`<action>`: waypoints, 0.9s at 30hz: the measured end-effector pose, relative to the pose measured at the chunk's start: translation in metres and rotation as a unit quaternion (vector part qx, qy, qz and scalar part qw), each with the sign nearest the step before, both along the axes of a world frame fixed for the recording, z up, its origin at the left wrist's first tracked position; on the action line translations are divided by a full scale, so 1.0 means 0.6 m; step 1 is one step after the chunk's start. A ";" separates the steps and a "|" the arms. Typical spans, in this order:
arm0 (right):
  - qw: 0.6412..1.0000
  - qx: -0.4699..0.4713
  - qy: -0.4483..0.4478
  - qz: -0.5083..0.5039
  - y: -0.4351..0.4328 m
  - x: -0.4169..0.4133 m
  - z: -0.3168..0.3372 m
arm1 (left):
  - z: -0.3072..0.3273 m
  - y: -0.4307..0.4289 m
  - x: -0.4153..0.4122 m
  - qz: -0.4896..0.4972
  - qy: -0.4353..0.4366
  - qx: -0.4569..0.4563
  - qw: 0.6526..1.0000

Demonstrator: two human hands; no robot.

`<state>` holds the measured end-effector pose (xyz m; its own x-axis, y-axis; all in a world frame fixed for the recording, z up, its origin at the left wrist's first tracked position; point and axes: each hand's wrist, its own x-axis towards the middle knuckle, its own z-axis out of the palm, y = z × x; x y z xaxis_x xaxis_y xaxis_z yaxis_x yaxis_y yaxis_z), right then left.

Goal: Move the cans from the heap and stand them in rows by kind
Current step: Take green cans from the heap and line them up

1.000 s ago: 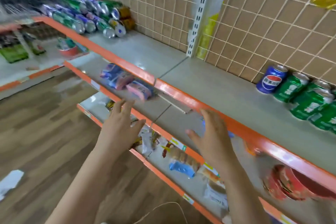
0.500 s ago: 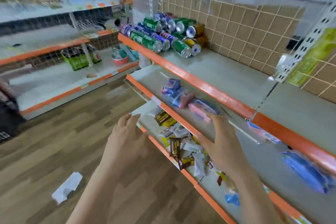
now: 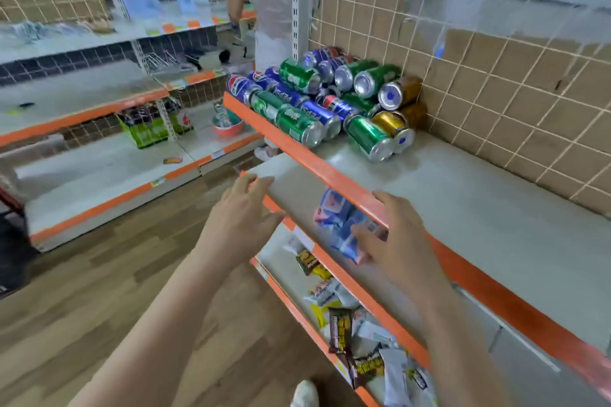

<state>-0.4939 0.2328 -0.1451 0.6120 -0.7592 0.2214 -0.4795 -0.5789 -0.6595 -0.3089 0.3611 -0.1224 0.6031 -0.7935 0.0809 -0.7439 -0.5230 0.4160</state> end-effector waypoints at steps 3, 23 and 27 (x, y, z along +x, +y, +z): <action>1.000 0.006 0.013 -0.015 -0.070 0.059 0.007 | 0.018 -0.066 0.063 -0.015 -0.021 -0.013 1.000; 0.985 -0.028 0.050 -0.166 -0.389 0.303 0.094 | 0.105 -0.533 0.341 -0.223 -0.055 -0.060 0.971; 0.974 -0.013 0.090 -0.206 -0.455 0.361 0.117 | 0.115 -0.634 0.379 -0.277 -0.059 -0.027 0.959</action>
<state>-0.2773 -0.0404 -0.0749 0.2878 -0.9439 0.1617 -0.7808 -0.3291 -0.5311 -0.0815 -0.0194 -0.0536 0.0748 -0.9820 0.1734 -0.9449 -0.0142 0.3270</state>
